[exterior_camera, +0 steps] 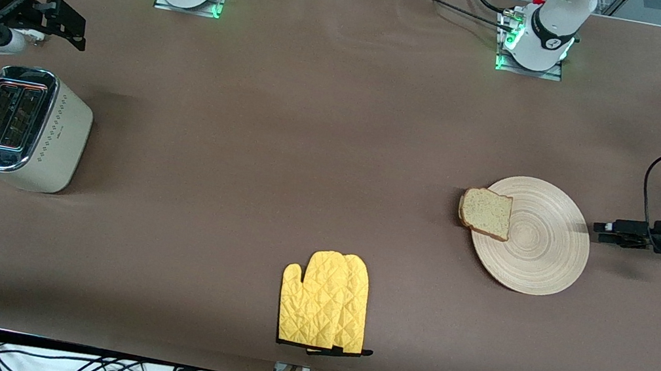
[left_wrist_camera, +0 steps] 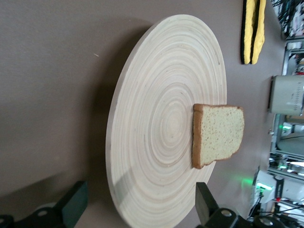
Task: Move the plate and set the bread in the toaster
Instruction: 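Lower the left gripper to the wooden plate's rim and grasp it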
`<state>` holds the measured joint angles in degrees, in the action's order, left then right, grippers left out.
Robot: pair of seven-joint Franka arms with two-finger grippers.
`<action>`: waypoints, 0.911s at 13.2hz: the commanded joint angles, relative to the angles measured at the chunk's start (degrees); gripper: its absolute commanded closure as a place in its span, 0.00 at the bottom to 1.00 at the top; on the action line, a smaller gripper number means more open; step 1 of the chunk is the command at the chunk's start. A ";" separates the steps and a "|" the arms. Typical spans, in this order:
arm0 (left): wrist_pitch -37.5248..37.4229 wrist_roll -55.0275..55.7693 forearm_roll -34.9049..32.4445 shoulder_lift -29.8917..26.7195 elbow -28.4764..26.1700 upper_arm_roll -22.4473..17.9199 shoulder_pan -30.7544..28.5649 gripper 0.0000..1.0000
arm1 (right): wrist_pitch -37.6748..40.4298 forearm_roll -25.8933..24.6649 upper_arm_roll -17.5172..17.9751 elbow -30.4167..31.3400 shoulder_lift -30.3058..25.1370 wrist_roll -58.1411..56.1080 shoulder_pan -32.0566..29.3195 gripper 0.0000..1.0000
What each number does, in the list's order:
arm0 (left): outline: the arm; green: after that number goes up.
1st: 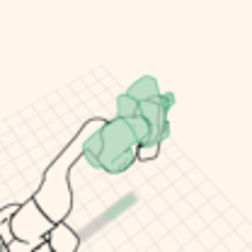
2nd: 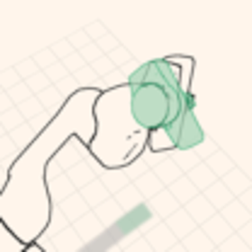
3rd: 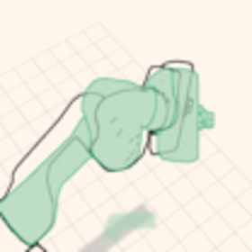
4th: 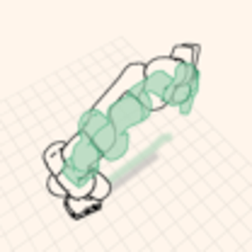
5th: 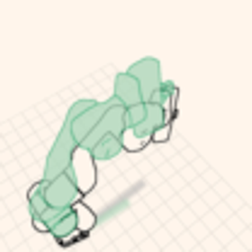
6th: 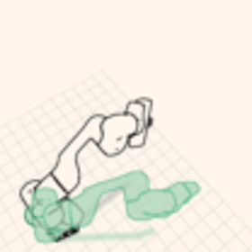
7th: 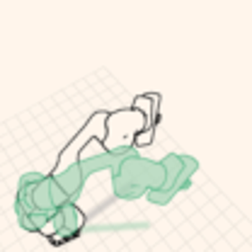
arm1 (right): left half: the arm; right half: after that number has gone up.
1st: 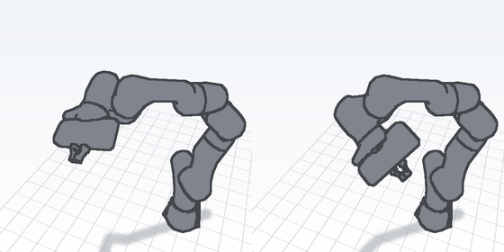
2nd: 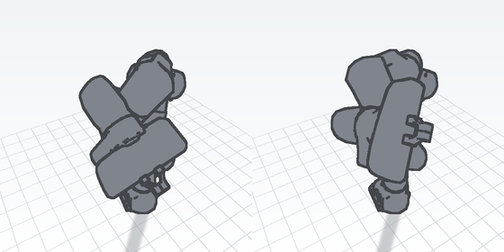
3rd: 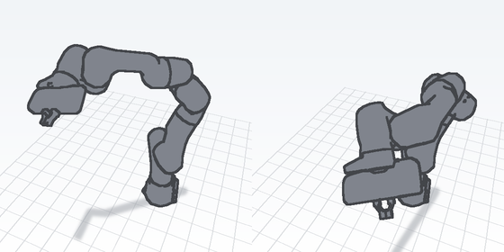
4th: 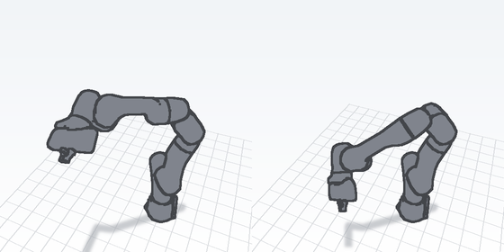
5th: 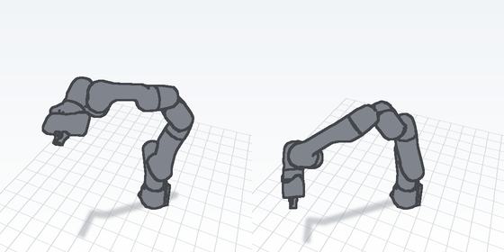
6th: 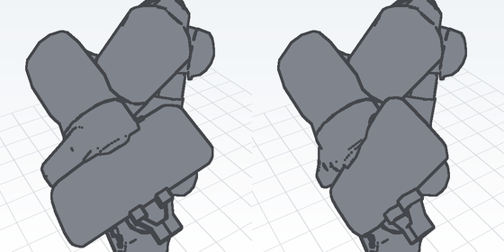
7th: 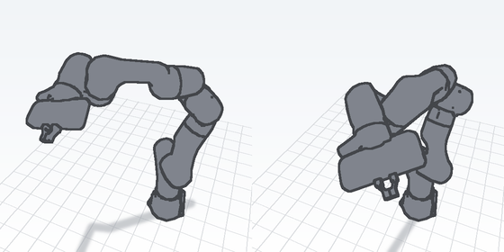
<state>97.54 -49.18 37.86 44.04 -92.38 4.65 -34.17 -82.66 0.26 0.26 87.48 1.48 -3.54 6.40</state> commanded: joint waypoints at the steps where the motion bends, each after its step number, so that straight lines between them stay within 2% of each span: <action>1: -1.29 -2.41 3.35 3.94 2.20 0.62 -0.02 0.03 | 1.27 -0.61 0.09 -0.56 -0.33 -0.15 -0.07 0.00; 2: -1.38 -3.37 4.32 3.95 2.20 0.71 0.32 0.16 | 1.27 -0.61 0.09 -0.56 -0.33 0.11 -0.07 0.00; 3: -1.30 -3.90 4.50 4.30 2.20 0.71 0.42 0.43 | 1.45 -0.52 0.09 -0.47 -0.33 0.29 0.01 0.00; 4: -1.30 -3.91 4.59 5.08 2.20 0.80 0.42 0.58 | 1.45 -0.52 0.09 -0.39 -0.25 0.11 0.02 0.00; 5: -1.30 -3.99 4.59 5.79 2.20 0.80 0.42 0.67 | 1.45 -0.52 0.09 -0.38 0.10 0.11 0.02 0.00; 6: -1.30 -4.00 4.59 5.88 2.20 0.80 0.42 0.70 | 1.45 -0.43 0.01 -0.30 0.28 -0.15 -0.07 0.00; 8: -1.38 -4.00 4.59 5.88 2.29 0.80 0.42 0.97 | 1.54 -0.52 0.00 -0.21 1.07 -0.33 -0.25 0.00; 9: -1.38 -4.00 4.59 5.88 2.29 0.80 0.33 1.00 | 1.54 -0.61 0.00 -0.12 1.16 -0.15 -0.16 0.00; 12: -1.38 -3.91 4.59 5.88 2.29 0.80 0.33 1.00 | 1.54 -0.69 -0.26 -0.21 0.99 -0.24 -0.34 0.00</action>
<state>96.31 -51.92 41.70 49.19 -91.35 5.64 -34.11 -81.93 0.20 0.11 87.66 2.93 -3.54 6.31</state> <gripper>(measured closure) 0.894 0.000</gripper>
